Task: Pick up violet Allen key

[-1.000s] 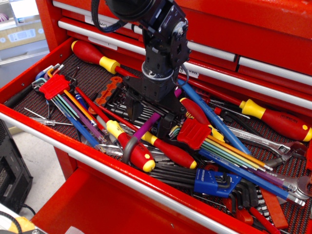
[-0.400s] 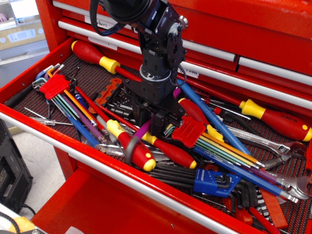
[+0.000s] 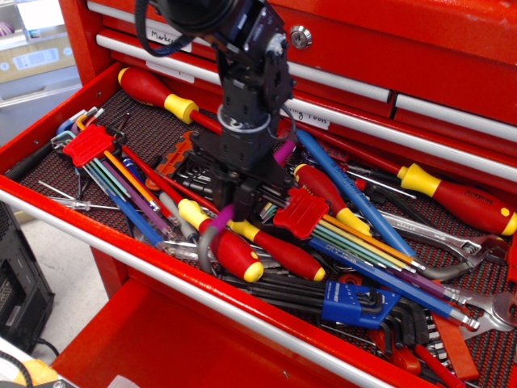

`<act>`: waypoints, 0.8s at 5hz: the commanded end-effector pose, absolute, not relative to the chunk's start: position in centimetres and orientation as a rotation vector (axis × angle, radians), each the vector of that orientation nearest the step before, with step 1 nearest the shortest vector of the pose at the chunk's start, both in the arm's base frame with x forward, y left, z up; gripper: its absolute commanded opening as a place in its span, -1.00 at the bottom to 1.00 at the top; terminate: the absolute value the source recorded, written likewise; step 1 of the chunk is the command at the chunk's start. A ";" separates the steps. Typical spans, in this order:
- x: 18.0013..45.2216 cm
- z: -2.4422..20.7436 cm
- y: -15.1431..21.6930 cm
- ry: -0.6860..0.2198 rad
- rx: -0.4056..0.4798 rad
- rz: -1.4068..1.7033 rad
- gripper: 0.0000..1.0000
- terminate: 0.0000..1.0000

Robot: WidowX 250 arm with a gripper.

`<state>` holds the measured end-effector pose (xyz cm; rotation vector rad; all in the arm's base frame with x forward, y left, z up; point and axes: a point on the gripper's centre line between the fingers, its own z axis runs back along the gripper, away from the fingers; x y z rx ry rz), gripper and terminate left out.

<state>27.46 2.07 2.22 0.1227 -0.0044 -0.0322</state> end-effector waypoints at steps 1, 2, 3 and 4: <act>28.2 8.3 3.4 0.000 0.247 -0.036 -1.00 -1.00; 27.8 12.0 3.9 0.041 0.325 -0.025 -1.00 -1.00; 26.5 15.4 4.5 0.091 0.399 -0.016 -1.00 -1.00; 24.7 17.4 5.2 0.128 0.441 -0.002 -1.00 -1.00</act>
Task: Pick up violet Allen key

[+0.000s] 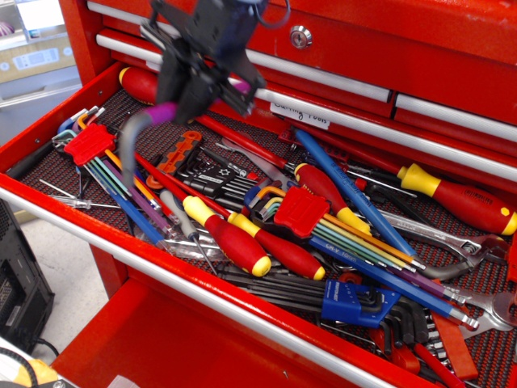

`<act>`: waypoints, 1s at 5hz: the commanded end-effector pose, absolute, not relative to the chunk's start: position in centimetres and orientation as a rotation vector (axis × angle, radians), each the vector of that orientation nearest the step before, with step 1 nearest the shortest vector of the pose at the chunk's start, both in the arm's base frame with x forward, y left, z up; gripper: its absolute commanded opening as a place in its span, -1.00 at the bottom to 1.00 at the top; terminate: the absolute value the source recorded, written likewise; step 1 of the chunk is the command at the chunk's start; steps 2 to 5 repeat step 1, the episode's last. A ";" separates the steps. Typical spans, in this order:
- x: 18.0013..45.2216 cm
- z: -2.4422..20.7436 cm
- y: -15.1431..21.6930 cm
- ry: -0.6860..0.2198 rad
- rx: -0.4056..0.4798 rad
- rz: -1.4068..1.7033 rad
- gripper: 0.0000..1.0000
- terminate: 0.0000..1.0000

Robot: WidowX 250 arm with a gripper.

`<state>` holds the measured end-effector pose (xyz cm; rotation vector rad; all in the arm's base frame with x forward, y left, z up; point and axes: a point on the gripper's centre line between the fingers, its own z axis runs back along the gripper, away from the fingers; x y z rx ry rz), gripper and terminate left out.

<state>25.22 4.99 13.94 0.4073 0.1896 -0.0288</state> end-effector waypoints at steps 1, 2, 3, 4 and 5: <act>24.7 19.0 5.5 0.109 0.477 -0.032 -1.00 1.00; 24.7 19.0 5.5 0.109 0.477 -0.032 -1.00 1.00; 24.7 19.0 5.5 0.109 0.477 -0.032 -1.00 1.00; 24.7 19.0 5.5 0.109 0.477 -0.032 -1.00 1.00; 24.7 19.0 5.5 0.109 0.477 -0.032 -1.00 1.00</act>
